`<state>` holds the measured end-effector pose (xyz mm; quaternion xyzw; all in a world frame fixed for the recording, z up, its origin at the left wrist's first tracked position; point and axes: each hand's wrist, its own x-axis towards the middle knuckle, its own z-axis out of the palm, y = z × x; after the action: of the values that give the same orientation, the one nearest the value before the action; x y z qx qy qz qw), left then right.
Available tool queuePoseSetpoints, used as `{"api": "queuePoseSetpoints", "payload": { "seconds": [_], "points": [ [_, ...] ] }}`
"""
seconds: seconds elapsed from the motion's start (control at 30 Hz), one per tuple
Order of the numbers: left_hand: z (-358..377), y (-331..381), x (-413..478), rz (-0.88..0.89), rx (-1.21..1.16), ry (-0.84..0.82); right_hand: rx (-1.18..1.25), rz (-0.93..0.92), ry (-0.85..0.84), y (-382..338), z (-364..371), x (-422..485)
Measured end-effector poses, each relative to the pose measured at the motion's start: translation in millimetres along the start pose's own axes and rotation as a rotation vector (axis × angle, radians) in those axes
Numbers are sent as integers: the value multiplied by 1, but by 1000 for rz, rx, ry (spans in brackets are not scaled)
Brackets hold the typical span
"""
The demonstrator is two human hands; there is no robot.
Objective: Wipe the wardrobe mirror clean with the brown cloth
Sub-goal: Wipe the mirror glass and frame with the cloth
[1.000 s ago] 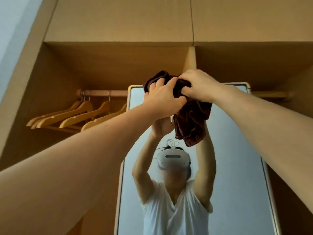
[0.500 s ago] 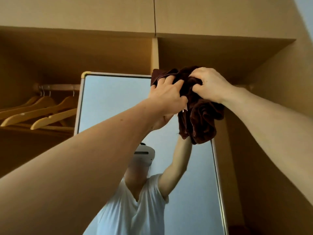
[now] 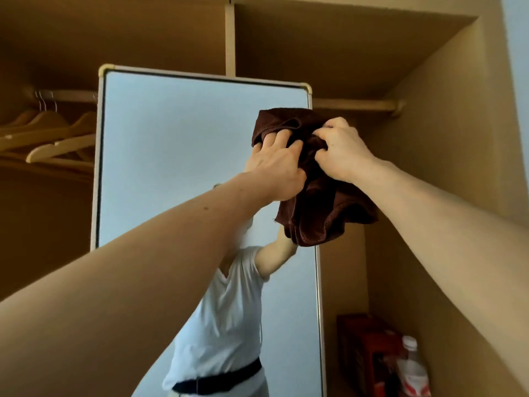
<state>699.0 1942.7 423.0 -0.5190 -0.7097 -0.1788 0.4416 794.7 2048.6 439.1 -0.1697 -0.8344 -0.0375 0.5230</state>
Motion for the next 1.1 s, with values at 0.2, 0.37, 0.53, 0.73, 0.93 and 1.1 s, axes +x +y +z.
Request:
{"api": "queuePoseSetpoints", "payload": {
  "seconds": [0.2, 0.37, 0.53, 0.73, 0.93, 1.1],
  "points": [
    [25, 46, -73, -90, -222, -199, 1, 188, -261, 3, -6, -80],
    [36, 75, -162, -244, -428, -411, 76, 284, -394, -13, -3, -166],
    [32, 102, -251, -392, -714, -589, 153, 343, -520, -35, -7, -254],
    [-4, 118, -329, -630, -1120, -651, 358, 440, -661, -56, -28, -323],
    [-35, 120, -362, -919, -1220, -469, 639, 444, -694, -78, -42, -344],
    [-66, 130, -380, -1119, -1418, -527, 821, 427, -666, -89, -54, -353]
  ]
}}
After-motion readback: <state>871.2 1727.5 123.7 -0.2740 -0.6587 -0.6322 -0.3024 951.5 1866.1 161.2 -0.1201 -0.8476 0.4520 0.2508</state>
